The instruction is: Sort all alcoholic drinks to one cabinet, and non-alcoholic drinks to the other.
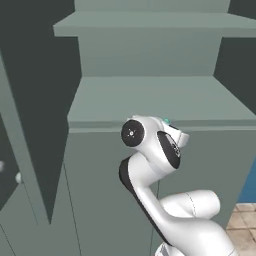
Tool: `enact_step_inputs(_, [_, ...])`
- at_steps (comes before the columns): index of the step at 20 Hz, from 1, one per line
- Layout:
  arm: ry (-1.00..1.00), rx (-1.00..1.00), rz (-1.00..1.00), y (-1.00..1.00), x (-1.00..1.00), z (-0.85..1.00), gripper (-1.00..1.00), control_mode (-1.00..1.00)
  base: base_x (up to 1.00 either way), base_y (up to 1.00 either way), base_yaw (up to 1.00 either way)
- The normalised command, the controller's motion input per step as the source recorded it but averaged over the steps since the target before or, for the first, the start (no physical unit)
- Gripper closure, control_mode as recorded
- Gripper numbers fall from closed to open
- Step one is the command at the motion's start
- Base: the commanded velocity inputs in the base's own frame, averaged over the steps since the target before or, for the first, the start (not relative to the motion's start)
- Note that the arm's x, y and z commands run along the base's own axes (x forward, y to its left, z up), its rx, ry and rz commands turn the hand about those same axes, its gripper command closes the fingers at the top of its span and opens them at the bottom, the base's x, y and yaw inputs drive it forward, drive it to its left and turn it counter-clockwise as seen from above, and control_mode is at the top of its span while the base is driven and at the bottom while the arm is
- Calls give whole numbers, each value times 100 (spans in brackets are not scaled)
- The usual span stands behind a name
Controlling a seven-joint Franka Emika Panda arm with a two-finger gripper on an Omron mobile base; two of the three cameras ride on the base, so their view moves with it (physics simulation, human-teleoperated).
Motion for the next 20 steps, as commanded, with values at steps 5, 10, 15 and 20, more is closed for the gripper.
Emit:
enact_step_inputs(5, [0,0,0,0,0,0,100,100,20,30,-14])
enact_step_inputs(10, [0,0,0,0,0,0,100,100,13,31,-12])
enact_step_inputs(15, [0,0,0,0,0,0,100,100,28,16,-9])
enact_step_inputs(20, [0,0,0,0,0,0,100,100,13,0,-2])
